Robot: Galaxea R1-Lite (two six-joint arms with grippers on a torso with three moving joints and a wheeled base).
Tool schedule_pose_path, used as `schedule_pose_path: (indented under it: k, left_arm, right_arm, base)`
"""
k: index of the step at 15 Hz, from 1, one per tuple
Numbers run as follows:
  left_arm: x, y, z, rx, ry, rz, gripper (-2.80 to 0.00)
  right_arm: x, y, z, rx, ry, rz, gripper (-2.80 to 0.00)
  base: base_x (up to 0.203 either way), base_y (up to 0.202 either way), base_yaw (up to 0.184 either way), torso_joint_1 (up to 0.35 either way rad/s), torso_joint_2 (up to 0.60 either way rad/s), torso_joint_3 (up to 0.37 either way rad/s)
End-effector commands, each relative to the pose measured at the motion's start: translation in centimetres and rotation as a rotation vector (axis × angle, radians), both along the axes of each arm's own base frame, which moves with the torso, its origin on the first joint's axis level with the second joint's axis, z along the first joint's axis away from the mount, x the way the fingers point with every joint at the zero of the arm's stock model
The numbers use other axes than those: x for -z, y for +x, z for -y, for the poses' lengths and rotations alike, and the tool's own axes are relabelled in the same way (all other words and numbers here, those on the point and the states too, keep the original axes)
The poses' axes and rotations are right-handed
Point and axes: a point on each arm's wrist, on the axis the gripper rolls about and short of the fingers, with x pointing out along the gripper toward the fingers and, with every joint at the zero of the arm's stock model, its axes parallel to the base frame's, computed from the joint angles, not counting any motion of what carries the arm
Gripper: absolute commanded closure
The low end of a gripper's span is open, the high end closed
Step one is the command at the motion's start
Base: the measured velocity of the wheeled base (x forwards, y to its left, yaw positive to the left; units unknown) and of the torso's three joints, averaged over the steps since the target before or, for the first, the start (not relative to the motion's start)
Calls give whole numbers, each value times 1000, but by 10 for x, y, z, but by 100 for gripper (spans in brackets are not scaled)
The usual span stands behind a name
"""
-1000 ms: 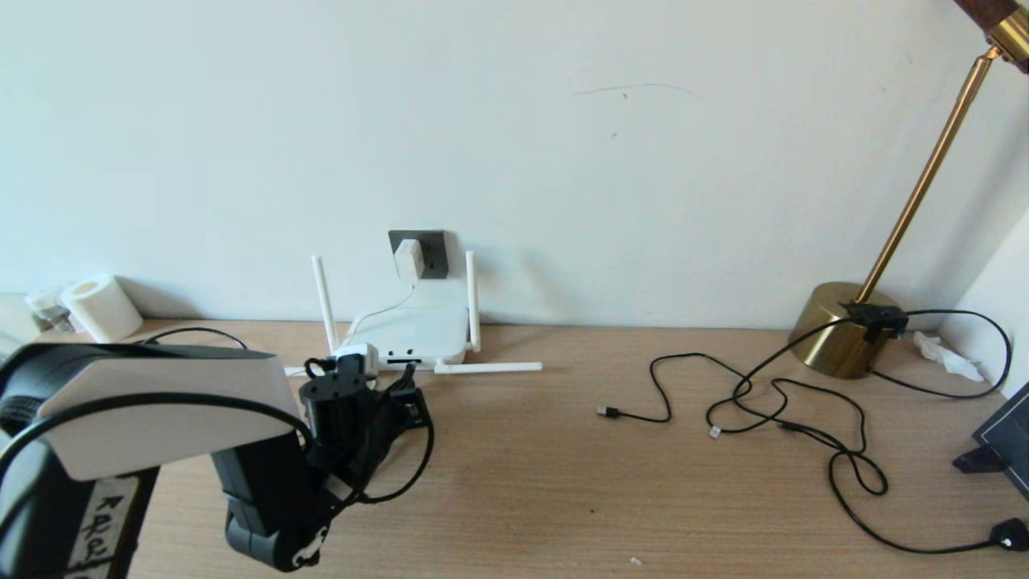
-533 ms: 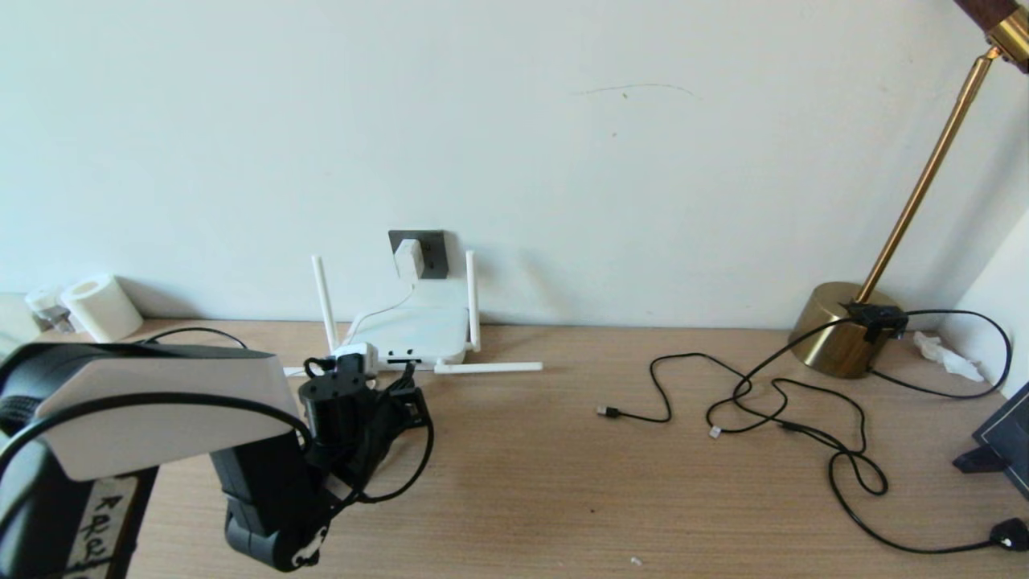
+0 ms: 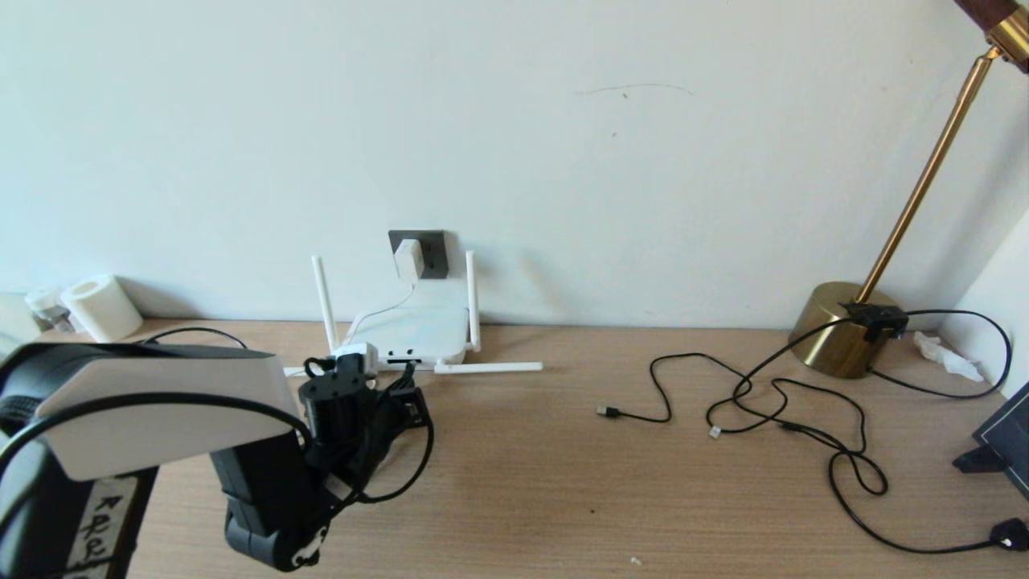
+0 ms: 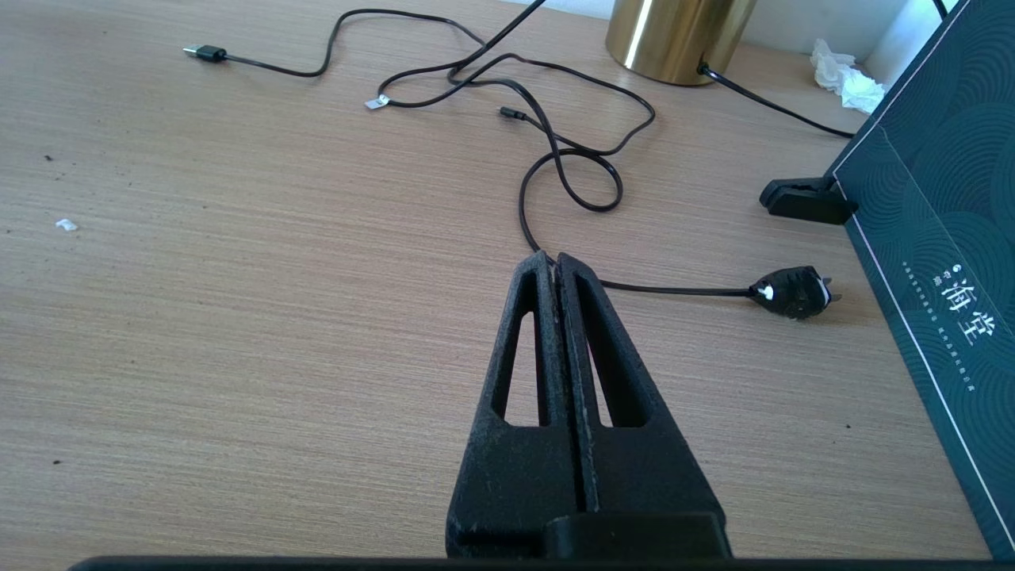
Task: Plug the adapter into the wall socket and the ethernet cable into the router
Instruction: Plug cable into router interface
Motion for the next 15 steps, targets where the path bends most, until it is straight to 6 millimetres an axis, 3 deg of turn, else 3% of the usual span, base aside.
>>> schedule_pose_path:
  k: [1,15]
  left_arm:
    - [-2,0,0,-1,-4,10,0]
    - [-2,4,0,-5,-8,21,0]
  right_arm:
    - [0,0,0,0,-1,-1,0]
    - [0,0,0,0,-1,-1,0]
  base:
    - [0,0,0,0,0,0]
    - [0,0,0,0,0,0]
